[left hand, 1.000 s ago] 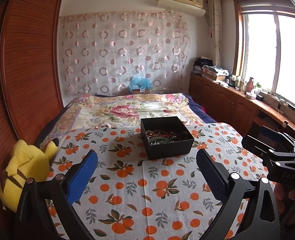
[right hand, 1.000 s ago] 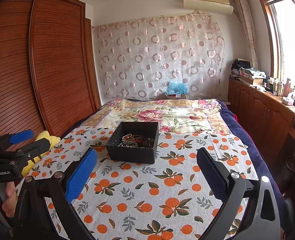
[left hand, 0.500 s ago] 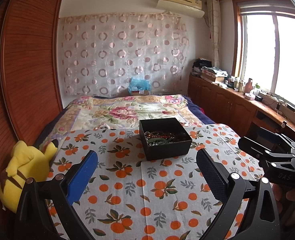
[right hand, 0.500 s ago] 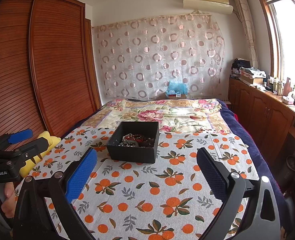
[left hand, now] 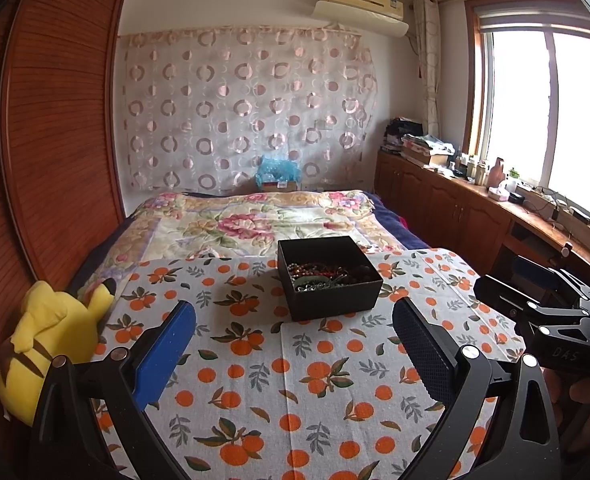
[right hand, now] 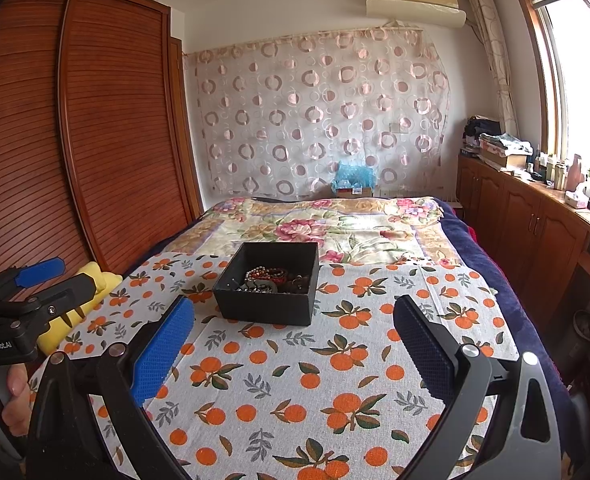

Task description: Organize jewelry

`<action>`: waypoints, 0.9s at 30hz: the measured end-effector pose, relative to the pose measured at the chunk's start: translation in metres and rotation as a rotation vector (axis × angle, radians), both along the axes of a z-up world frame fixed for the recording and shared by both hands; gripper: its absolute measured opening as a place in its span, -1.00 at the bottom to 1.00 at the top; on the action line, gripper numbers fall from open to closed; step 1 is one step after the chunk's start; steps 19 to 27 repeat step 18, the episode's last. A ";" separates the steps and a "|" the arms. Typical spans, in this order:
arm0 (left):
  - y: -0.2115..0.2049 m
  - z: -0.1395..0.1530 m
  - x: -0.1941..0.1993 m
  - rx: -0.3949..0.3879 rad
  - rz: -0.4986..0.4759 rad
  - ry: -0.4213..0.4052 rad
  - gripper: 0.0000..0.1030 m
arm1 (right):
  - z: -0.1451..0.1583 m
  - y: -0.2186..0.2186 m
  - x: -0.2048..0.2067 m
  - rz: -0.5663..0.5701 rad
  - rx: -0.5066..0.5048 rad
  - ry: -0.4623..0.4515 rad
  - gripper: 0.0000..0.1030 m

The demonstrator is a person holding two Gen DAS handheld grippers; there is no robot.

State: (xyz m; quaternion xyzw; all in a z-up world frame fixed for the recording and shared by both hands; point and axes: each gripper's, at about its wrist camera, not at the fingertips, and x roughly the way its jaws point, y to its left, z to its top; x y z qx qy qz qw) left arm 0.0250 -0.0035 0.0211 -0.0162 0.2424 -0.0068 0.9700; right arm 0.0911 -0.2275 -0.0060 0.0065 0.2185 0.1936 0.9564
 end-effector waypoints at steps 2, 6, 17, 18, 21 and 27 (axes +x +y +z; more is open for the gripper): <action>0.001 -0.001 0.000 0.000 0.000 0.000 0.85 | 0.000 0.000 0.000 0.000 0.002 0.001 0.95; 0.000 0.000 0.000 0.001 0.000 0.001 0.85 | 0.000 -0.001 0.000 0.001 0.000 0.000 0.95; 0.000 -0.002 -0.001 0.000 0.002 0.000 0.85 | 0.000 -0.001 -0.001 0.000 0.001 0.000 0.95; 0.001 -0.002 -0.001 0.000 0.001 -0.001 0.85 | 0.000 -0.001 -0.001 0.001 0.001 0.000 0.95; 0.001 -0.002 -0.001 0.000 0.001 -0.001 0.85 | 0.000 -0.001 -0.001 0.001 0.001 0.000 0.95; 0.001 -0.002 -0.001 0.000 0.001 -0.001 0.85 | 0.000 -0.001 -0.001 0.001 0.001 0.000 0.95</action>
